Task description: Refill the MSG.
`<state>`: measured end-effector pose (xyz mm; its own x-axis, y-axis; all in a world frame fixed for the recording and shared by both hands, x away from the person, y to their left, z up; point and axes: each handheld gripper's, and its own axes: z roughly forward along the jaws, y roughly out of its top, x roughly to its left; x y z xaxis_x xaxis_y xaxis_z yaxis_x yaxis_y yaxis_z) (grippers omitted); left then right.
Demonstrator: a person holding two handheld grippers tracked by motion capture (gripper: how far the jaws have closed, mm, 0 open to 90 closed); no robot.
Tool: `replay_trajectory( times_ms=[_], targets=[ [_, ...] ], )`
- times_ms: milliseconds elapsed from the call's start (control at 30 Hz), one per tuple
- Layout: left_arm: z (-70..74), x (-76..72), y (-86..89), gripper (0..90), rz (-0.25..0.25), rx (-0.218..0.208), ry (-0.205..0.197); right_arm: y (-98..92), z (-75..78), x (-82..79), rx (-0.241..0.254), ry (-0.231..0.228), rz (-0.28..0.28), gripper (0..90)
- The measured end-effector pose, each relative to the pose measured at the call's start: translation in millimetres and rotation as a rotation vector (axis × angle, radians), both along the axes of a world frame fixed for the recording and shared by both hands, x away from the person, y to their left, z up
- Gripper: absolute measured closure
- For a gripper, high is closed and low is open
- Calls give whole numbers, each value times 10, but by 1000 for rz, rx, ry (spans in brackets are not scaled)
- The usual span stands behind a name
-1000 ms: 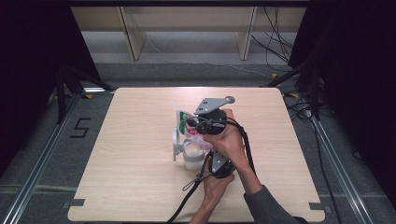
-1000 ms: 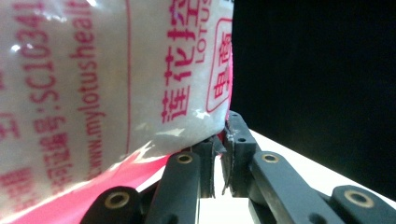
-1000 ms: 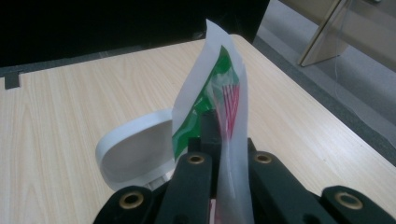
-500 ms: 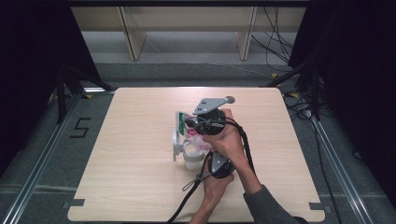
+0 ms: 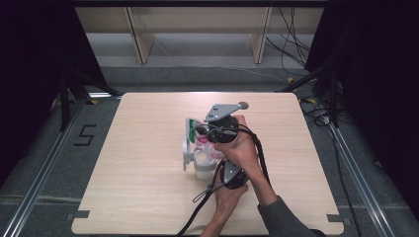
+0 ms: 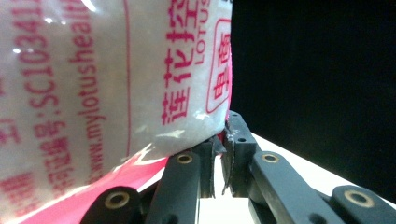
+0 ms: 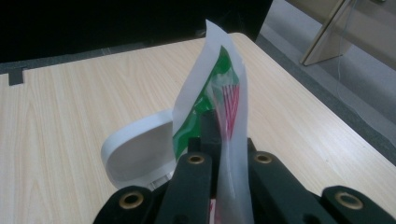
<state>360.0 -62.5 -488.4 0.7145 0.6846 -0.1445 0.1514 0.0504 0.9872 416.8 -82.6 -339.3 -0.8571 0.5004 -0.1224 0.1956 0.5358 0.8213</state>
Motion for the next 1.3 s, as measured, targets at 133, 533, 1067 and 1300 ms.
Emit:
replay_trajectory(
  times_ms=[133,533,1067,1300],
  targets=[
    [2,-4,2,837,0,3,-3,-4,3,6,-3,-13,11,900],
    [3,-16,28,837,33,35,-6,-34,17,1,24,-21,7,900],
    [-18,-36,30,838,35,50,-16,-114,41,6,65,-24,9,900],
    [-16,-49,43,838,38,64,-26,-160,80,-8,84,-31,18,900]
  ],
)
